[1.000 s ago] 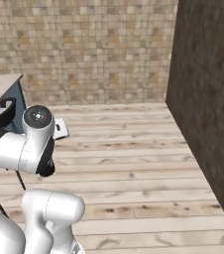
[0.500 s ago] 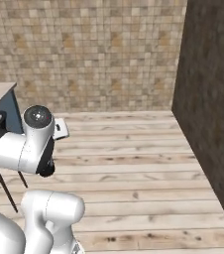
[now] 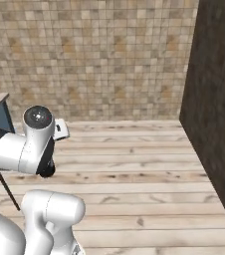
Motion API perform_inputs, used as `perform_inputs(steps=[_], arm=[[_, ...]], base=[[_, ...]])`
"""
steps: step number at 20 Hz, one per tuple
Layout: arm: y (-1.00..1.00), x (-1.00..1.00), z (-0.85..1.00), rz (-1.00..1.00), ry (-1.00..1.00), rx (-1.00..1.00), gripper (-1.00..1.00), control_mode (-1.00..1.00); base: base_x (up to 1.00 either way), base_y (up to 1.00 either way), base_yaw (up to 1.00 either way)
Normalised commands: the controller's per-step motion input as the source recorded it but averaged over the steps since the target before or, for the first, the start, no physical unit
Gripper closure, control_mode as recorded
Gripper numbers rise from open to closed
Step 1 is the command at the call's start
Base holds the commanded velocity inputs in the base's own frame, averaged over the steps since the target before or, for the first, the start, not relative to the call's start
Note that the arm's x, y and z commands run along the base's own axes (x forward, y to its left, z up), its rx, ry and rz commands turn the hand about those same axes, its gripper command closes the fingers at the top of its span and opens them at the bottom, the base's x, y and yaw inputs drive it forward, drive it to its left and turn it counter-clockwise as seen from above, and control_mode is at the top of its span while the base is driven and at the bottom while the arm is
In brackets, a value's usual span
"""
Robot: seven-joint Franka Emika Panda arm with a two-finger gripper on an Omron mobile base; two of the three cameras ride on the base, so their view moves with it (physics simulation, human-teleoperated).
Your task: There is a wine glass and glass cup on the dining counter. Place the wine bottle next to the wine glass and the juice bottle next to the glass cup.
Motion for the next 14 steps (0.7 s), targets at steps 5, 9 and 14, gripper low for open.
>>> perform_inputs(steps=[5,9,14], arm=[[0.00,0.00,0.00,0.00,0.00,0.00,1.00,1.00],[0.00,0.00,0.00,0.00,0.00,0.00,1.00,1.00],[0.00,0.00,0.00,0.00,0.00,0.00,1.00,1.00]], base=[[0.83,-0.03,0.04],[0.83,-0.02,0.05],[0.82,-0.02,0.05]])
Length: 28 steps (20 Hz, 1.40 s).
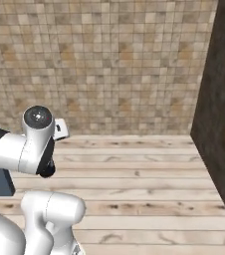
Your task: There is a wine glass and glass cup on the dining counter. Place the wine bottle next to the wine glass and the juice bottle next to the glass cup.
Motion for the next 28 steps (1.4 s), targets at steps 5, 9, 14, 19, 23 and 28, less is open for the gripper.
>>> perform_inputs(steps=[5,9,14,19,23,28], arm=[[0.00,0.00,0.00,0.00,0.00,0.00,1.00,1.00],[0.00,0.00,0.00,0.00,0.00,0.00,1.00,1.00],[0.00,0.00,0.00,0.00,0.00,0.00,1.00,1.00],[0.00,0.00,0.00,0.00,0.00,0.00,1.00,1.00],[0.00,0.00,0.00,0.00,0.00,0.00,1.00,1.00],[0.00,0.00,0.00,0.00,0.00,0.00,1.00,1.00]], base=[[0.82,-0.03,0.09],[0.79,-0.03,0.14],[0.74,-0.02,0.21],[0.72,-0.02,0.25],[0.68,0.00,0.30],[0.62,0.00,0.37]])
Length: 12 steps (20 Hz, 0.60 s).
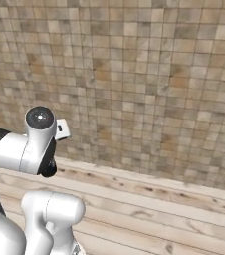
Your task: There is a wine glass and glass cup on the dining counter. Place the wine bottle next to the wine glass and the juice bottle next to the glass cup.
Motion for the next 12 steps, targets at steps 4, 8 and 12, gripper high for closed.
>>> perform_inputs(steps=[4,8,12], arm=[[0.00,0.00,0.00,0.00,0.00,0.00,1.00,1.00],[0.00,0.00,0.00,0.00,0.00,0.00,1.00,1.00],[0.00,0.00,0.00,0.00,0.00,0.00,1.00,1.00]], base=[[0.59,0.00,0.43],[0.61,0.00,0.39],[0.70,-0.11,0.25]])
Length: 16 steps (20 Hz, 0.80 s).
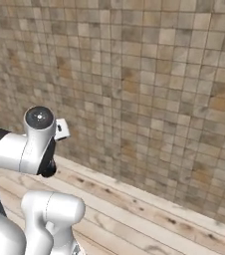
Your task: There is a wine glass and glass cup on the dining counter. Place the wine bottle next to the wine glass and the juice bottle next to the glass cup.
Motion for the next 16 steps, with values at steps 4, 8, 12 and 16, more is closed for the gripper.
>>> perform_inputs(steps=[4,8,12,16], arm=[[0.00,0.00,0.00,0.00,0.00,0.00,1.00,1.00],[0.00,0.00,0.00,0.00,0.00,0.00,1.00,1.00],[0.00,0.00,0.00,0.00,0.00,0.00,1.00,1.00],[0.00,0.00,0.00,0.00,0.00,0.00,1.00,1.00]], base=[[0.72,-0.22,0.16],[0.70,-0.23,0.18],[0.63,-0.20,0.31],[0.52,-0.08,0.52]])
